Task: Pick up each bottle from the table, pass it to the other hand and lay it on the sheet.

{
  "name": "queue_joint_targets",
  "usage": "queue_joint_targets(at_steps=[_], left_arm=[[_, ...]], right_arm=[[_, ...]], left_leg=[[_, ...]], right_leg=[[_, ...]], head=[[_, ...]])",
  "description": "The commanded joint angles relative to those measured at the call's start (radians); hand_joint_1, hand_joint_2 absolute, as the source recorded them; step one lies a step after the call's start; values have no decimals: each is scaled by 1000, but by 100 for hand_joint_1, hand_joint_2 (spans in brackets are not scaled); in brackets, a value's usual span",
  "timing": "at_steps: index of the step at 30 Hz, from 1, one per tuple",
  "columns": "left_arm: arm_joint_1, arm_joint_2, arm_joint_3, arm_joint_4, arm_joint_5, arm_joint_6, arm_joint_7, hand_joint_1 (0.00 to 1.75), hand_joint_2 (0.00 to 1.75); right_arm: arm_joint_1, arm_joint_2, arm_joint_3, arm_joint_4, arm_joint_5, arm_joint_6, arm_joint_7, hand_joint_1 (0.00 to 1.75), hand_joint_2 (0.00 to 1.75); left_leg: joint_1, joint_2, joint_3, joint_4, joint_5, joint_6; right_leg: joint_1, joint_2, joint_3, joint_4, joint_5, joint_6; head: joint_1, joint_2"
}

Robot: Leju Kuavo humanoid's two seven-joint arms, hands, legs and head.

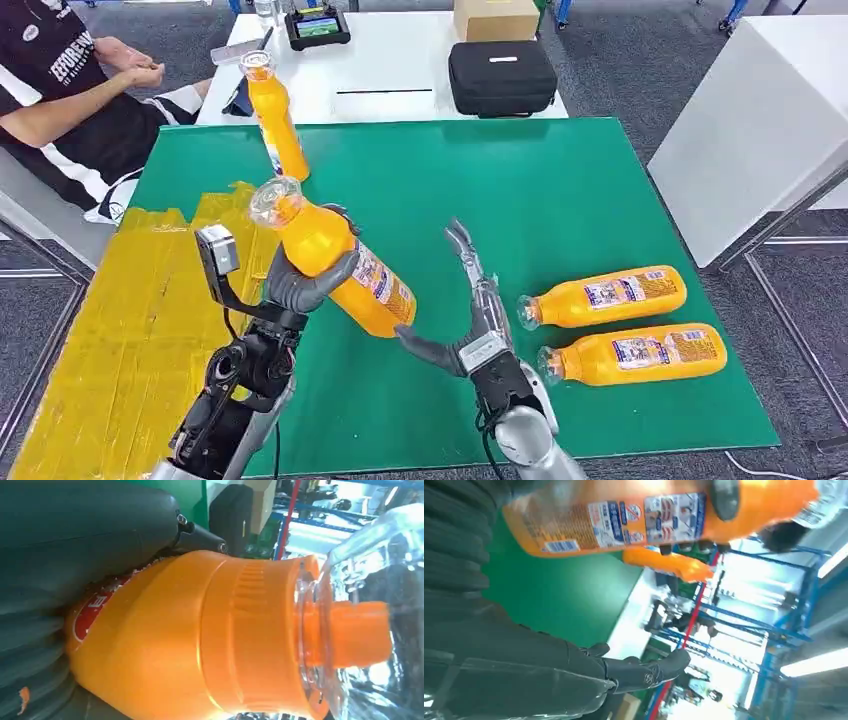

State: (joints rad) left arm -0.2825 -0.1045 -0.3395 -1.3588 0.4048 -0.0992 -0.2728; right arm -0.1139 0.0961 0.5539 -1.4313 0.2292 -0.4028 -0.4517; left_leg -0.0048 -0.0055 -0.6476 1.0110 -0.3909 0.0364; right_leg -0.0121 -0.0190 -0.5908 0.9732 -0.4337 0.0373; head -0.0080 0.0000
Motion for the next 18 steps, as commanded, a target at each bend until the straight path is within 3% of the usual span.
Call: queue_joint_targets(at_steps=[1, 2, 3, 5, 7, 9, 12, 18], left_arm=[[-4, 14, 44, -8, -245, 191, -90, 175, 175], [2, 20, 52, -15, -324, 251, -115, 175, 175], [7, 29, 59, -24, -455, 349, -155, 175, 175], [10, 42, 61, -23, -759, 559, -180, 175, 175], [7, 57, 58, 2, -1099, 679, -115, 175, 175], [-19, 96, 45, 78, -1562, 747, 25, 175, 175], [-34, 101, 68, 153, -1913, 651, 221, 175, 175], [-171, 124, 36, 441, -1976, 470, 385, 175, 175]], right_arm=[[67, -69, -110, -169, -62, -15, -5, 0, 175], [88, -78, -142, -203, -113, -3, 2, 0, 175], [109, -88, -181, -234, -142, -2, 1, 0, 175], [138, -83, -242, -279, -139, -17, 6, 0, 175], [162, -64, -300, -320, -131, -31, 10, 0, 175], [177, -57, -336, -346, -122, -28, 26, 0, 175], [168, -41, -375, -346, -100, -6, 37, 0, 175], [175, -3, -410, -348, -82, 35, 44, 0, 175]], left_leg=[[1, 0, 9, 0, -4, -3], [1, 0, 11, 0, -5, -4], [1, -2, 3, 0, -1, -2], [1, -2, 8, 0, -4, -3], [0, -1, 2, 0, -1, -1], [0, -1, 3, -1, -1, -1], [0, -2, 6, -1, -2, -2], [0, -1, 4, -1, -1, -2]], right_leg=[[1, 1, 9, -1, -4, -2], [1, 1, 12, -1, -5, -3], [1, -1, 5, -1, -2, -1], [0, -1, 10, -1, -4, -2], [0, -1, 3, 0, -2, -1], [0, 0, 4, 0, -2, -1], [-1, 0, 7, -1, -2, -2], [0, -1, 4, -1, -1, -2]], head=[[0, 0], [0, 0], [0, 0], [0, 0], [0, 0], [0, 0], [0, 0], [0, 0]])
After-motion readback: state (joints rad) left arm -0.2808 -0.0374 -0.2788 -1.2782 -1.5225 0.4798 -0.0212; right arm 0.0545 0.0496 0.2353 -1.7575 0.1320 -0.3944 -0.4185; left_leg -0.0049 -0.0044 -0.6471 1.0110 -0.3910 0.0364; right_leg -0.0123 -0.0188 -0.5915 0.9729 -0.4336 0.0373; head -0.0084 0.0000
